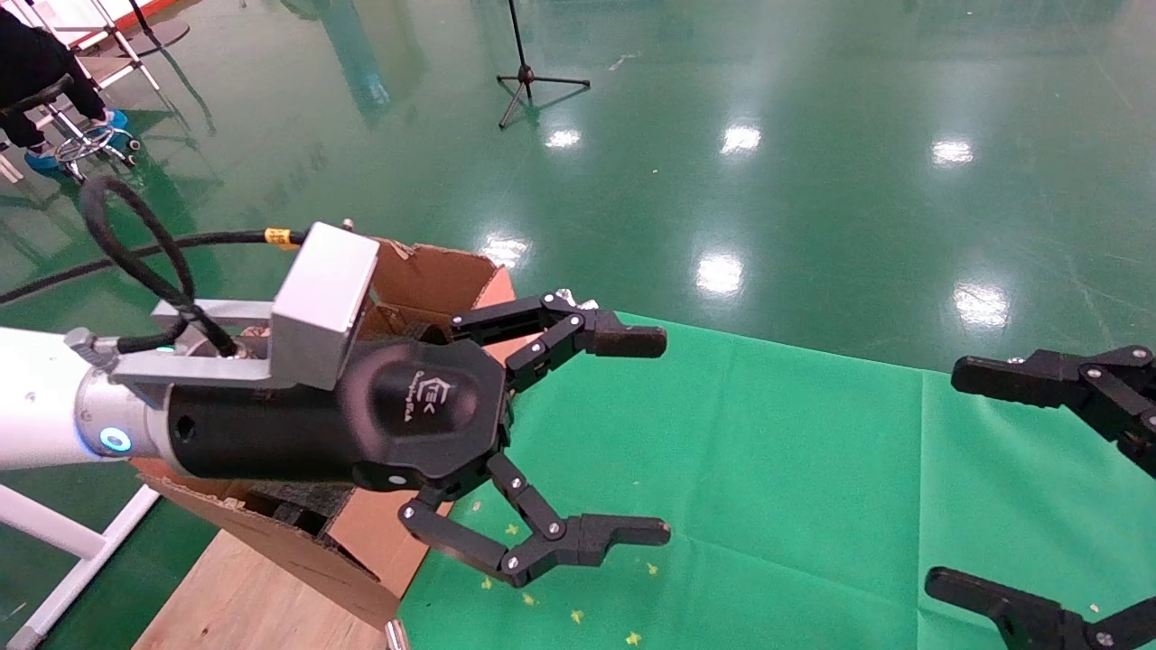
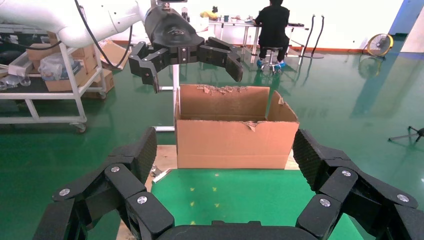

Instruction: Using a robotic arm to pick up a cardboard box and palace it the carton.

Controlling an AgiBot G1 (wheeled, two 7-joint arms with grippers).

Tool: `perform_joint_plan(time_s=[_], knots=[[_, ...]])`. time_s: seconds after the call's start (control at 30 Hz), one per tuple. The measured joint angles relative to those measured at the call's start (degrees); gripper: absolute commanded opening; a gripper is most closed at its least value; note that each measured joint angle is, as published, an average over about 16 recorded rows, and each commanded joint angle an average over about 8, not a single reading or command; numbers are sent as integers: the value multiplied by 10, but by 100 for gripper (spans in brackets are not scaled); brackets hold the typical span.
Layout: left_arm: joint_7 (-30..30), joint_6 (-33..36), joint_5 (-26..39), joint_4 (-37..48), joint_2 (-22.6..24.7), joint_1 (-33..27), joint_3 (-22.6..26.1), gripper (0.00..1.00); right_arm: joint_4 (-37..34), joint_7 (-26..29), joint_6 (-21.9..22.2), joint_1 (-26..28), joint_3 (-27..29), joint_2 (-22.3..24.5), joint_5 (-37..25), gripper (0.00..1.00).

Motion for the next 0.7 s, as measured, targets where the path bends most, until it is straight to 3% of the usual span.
perform_joint_plan(time_s=[0.7], knots=[[0, 0, 0, 0, 0, 0, 0, 100, 0, 0, 0, 0, 0, 0, 0, 100]])
